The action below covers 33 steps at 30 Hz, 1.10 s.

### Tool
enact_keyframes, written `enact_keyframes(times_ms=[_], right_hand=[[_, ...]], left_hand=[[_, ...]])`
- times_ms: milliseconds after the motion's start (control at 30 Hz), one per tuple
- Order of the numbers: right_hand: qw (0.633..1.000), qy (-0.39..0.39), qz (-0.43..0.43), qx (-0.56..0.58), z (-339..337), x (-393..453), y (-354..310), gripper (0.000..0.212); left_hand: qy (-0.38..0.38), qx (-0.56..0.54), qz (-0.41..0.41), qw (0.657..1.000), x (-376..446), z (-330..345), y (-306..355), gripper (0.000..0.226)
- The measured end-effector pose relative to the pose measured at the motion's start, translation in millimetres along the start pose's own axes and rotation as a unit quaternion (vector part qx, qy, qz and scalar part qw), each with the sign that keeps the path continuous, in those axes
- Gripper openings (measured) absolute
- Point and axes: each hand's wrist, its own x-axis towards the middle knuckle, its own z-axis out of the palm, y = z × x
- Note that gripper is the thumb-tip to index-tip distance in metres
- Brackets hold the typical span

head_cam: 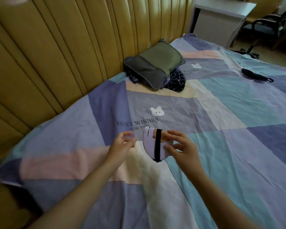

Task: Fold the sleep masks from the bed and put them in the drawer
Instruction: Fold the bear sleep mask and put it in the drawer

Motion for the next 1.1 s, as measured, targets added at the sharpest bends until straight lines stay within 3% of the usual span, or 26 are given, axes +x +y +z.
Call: enact_keyframes(times_ms=[167, 467, 567, 833, 1000, 1100], right_hand=[[0.995, -0.061, 0.043, 0.071, 31, -14, -12, 0.035], [0.976, -0.208, 0.002, 0.062, 91, -55, -73, 0.032], [0.966, -0.251, -0.019, 0.054, 119, -80, -96, 0.033], [0.923, -0.376, -0.05, 0.055, 236, -180, -126, 0.039], [0.892, -0.444, -0.085, 0.002, 313, -260, -119, 0.034], [0.88, -0.468, -0.07, -0.02, 348, -301, -103, 0.034]], left_hand=[[0.013, 0.131, 0.031, 0.991, -47, -57, -30, 0.025], [0.115, 0.012, 0.006, 0.993, -137, -122, -55, 0.03], [0.146, 0.087, -0.005, 0.985, -190, -161, -69, 0.034], [0.224, 0.344, -0.076, 0.909, -331, -267, -150, 0.062], [0.21, 0.482, -0.125, 0.842, -388, -317, -217, 0.075], [0.195, 0.505, -0.132, 0.831, -409, -337, -258, 0.079]])
